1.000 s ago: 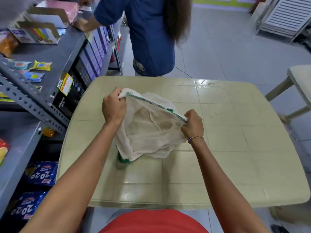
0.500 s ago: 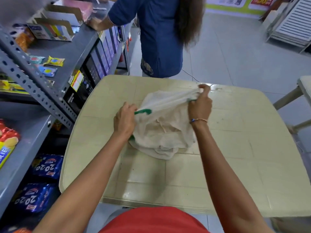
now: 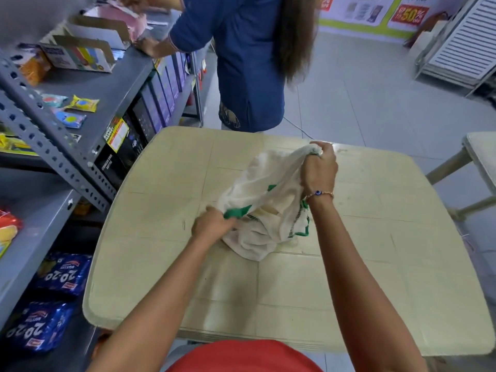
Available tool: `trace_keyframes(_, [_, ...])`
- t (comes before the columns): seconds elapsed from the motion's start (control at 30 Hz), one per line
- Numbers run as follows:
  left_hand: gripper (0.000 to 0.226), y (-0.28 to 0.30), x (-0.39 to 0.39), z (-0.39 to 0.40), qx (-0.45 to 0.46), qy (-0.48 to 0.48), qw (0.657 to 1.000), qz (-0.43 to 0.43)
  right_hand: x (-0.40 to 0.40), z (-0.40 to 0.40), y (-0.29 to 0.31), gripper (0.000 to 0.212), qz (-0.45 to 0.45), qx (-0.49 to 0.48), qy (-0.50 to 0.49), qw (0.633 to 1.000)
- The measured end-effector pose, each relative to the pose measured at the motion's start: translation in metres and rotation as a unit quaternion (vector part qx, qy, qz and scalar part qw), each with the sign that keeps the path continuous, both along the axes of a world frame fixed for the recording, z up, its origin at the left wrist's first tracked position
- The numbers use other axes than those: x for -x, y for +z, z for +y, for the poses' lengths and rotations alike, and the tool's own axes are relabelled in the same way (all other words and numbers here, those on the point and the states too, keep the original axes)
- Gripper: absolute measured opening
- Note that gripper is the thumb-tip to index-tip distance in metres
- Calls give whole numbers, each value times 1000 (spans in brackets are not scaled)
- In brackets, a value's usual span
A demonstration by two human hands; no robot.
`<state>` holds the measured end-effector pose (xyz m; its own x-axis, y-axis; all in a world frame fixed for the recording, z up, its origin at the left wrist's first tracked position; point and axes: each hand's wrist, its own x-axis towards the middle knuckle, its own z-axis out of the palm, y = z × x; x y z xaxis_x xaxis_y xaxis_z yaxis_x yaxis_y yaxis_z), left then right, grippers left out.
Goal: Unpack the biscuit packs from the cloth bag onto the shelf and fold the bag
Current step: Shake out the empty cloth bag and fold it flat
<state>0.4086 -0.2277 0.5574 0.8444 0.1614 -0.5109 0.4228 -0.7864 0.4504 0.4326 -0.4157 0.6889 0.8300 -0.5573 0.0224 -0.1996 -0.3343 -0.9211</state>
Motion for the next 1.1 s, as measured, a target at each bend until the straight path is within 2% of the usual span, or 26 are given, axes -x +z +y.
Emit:
trace_keyframes(0.07, [47, -11, 20, -12, 96, -25, 978, 184, 5, 9, 5, 41, -8, -10, 20, 1000])
trace_keyframes(0.13, [36, -20, 35, -20, 230, -77, 922, 302, 9, 13, 10, 43, -10, -28, 25, 999])
trace_keyframes(0.2, [15, -34, 40, -28, 391, -69, 872, 288, 13, 14, 17, 45, -15, -55, 28, 998])
trace_keyframes(0.23, [9, -41, 40, -34, 446, -3, 860, 247, 15, 14, 22, 46, -19, -65, 31, 997])
trace_keyframes(0.27, [6, -45, 36, -40, 452, 81, 868, 190, 17, 14, 26, 47, -21, -71, 36, 997])
trace_keyframes(0.3, [7, -45, 29, -45, 417, 158, 887, 122, 19, 14, 30, 48, -25, -73, 41, 996])
trace_keyframes(0.33, [8, -46, 21, -48, 373, 202, 904, 57, 21, 13, 33, 48, -28, -76, 44, 996])
trace_keyframes(0.37, [8, -44, 14, -47, 357, 228, 906, 18, 23, 12, 37, 48, -32, -80, 46, 995])
trace_keyframes(0.4, [13, -43, 6, -47, 382, 265, 885, 5, 25, 10, 40, 47, -35, -86, 48, 995])
trace_keyframes(0.47, [34, -40, -8, -46, 463, 320, 825, 49, 27, 7, 47, 46, -43, -101, 57, 992])
trace_keyframes(0.5, [38, -38, -11, -48, 487, 318, 810, 74, 29, 6, 49, 49, -45, -108, 64, 991])
trace_keyframes(0.53, [37, -39, -13, -49, 493, 288, 816, 93, 29, 5, 52, 51, -45, -114, 70, 990])
trace_keyframes(0.67, [33, -42, -16, -52, 412, 226, 877, 101, 25, -4, 50, 49, -48, -136, 77, 987])
trace_keyframes(0.77, [20, -23, -42, -40, 389, 242, 886, 78, 14, -14, 30, 43, -58, -134, 26, 989])
trace_keyframes(0.8, [17, -13, -58, -33, 402, 259, 877, 55, 8, -17, 20, 42, -41, -126, 1, 991])
trace_keyframes(0.87, [13, 16, -94, -22, 406, 248, 879, -10, -4, -26, 6, 40, 1, -98, -26, 995])
trace_keyframes(0.93, [17, 48, -124, -14, 376, 251, 888, -80, -17, -36, -2, 42, 48, -43, -18, 998])
trace_keyframes(1.0, [15, 86, -143, -5, 308, 243, 903, -175, -30, -51, 8, 45, 58, -3, -21, 998])
trace_keyframes(1.03, [12, 103, -153, 1, 272, 245, 899, -241, -38, -61, 15, 40, 43, 12, -34, 998])
trace_keyframes(1.1, [10, 136, -168, 17, 282, 282, 845, -357, -55, -81, 39, 39, -32, 6, -85, 996])
